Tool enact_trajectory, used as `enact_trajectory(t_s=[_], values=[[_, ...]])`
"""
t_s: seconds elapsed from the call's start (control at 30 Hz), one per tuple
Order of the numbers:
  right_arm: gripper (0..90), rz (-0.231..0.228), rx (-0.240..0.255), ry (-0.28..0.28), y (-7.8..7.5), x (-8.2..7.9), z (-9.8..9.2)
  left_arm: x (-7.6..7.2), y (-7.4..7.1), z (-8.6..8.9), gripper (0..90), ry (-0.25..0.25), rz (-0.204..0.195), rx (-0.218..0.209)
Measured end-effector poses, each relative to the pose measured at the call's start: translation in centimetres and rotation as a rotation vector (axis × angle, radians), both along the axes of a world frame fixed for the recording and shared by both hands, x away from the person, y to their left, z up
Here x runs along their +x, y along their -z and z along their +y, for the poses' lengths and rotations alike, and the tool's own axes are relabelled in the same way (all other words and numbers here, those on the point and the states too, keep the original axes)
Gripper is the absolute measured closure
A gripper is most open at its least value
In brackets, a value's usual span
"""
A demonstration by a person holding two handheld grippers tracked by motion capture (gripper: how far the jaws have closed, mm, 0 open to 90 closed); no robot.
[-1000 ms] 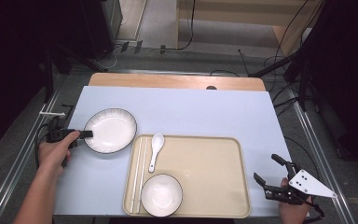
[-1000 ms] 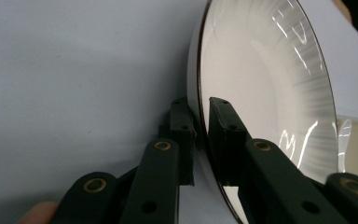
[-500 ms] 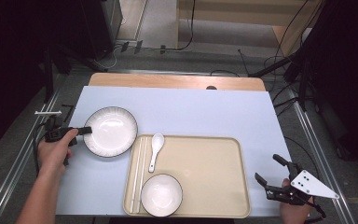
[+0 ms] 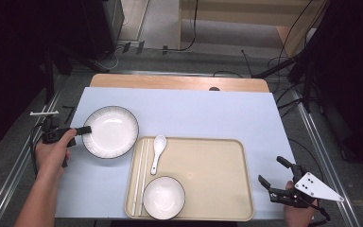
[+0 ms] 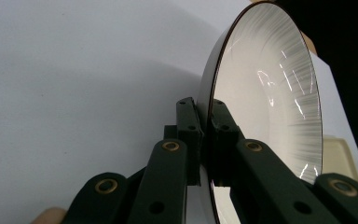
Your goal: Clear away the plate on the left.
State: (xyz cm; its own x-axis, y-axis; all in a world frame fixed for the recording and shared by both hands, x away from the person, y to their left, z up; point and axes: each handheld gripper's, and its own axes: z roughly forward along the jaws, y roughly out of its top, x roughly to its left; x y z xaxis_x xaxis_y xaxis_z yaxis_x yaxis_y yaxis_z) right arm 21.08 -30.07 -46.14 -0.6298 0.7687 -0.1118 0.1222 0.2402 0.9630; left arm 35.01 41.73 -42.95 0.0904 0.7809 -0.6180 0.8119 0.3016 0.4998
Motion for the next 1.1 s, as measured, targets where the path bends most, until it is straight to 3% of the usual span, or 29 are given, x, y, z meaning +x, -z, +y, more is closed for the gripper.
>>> enact_trajectory(t_s=[0.27,0.47,0.57,0.83,1.1], values=[[13.0,-0.001,0.001,0.002,0.0,0.0,0.0,-0.2,-1.1,-0.2,86.7,-0.012,-0.030,0.003],[13.0,-0.002,0.003,0.004,0.0,0.0,-0.1,-0.2,-2.0,-0.8,86.7,0.016,-0.044,-0.006],[13.0,-0.004,0.002,0.003,-0.1,0.0,-0.1,-0.4,-3.0,-1.3,86.6,0.018,-0.068,0.016],[13.0,-0.002,0.004,0.004,-0.1,0.0,0.0,-0.2,-4.4,-2.4,87.0,0.060,-0.084,0.015],[13.0,-0.003,0.005,0.003,-0.1,-0.1,-0.1,0.2,-4.6,-4.0,87.0,0.086,-0.086,0.017]])
